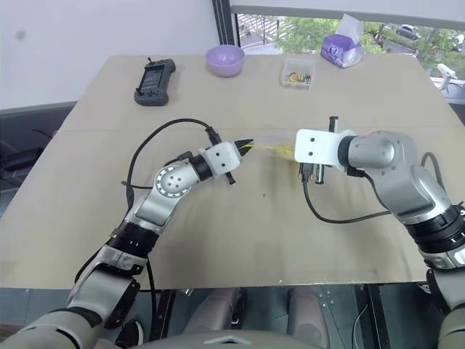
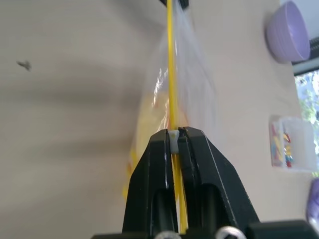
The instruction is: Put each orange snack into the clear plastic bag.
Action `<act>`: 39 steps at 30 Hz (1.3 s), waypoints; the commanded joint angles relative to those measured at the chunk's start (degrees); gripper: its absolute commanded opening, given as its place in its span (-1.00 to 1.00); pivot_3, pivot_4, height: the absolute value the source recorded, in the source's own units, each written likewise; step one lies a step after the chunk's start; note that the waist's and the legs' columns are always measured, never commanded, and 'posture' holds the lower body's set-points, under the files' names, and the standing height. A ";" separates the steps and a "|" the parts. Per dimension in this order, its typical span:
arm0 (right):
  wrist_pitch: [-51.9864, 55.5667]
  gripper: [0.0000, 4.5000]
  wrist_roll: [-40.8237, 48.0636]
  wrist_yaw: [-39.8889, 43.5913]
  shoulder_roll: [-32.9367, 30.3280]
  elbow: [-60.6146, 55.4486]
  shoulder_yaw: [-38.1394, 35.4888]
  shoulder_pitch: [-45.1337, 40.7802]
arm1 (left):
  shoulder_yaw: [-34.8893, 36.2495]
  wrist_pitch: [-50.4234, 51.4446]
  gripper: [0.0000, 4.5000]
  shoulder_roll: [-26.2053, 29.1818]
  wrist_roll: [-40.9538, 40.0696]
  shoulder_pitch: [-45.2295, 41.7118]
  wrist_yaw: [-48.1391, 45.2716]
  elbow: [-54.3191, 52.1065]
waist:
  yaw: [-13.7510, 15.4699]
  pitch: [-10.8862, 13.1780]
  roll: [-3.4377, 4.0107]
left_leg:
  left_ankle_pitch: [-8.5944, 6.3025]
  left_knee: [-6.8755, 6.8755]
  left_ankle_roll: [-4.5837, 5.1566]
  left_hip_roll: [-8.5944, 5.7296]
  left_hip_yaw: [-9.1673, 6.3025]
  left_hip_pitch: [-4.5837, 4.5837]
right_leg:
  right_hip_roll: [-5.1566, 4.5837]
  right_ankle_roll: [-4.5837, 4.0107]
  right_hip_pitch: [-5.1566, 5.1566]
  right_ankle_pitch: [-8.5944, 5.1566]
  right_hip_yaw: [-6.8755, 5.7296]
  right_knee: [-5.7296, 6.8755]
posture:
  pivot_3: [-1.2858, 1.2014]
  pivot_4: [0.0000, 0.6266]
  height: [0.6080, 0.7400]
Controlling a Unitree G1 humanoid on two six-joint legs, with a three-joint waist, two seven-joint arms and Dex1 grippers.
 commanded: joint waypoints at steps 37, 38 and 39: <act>7.78 -0.98 -4.33 -11.79 -2.06 12.29 -7.08 -7.43 | 5.62 0.58 -1.00 0.03 0.30 -11.68 10.64 5.32 | -0.09 0.06 -0.10 | 0.00 -0.19 0.00 -0.04 0.06 -0.13 | -0.07 0.00 -0.17 0.00 0.01 -0.20 | 0.03 -0.52 1.00; 9.69 -0.98 -3.42 -9.11 -2.78 10.42 -6.81 -5.60 | 4.26 1.30 -1.00 0.94 0.48 -9.38 7.57 3.50 | -0.14 0.08 -0.08 | 0.00 -0.20 0.00 -0.04 0.06 -0.13 | -0.06 0.00 -0.17 0.00 0.01 -0.20 | 0.03 -0.52 1.00; 10.81 -0.98 -2.29 -5.82 -3.99 8.06 -6.30 -3.42 | 2.97 2.66 -1.00 1.88 0.34 -6.92 4.32 1.43 | -0.20 0.08 -0.07 | 0.00 -0.19 0.00 -0.05 0.08 -0.14 | -0.06 0.00 -0.17 0.00 0.02 -0.19 | 0.03 -0.52 1.00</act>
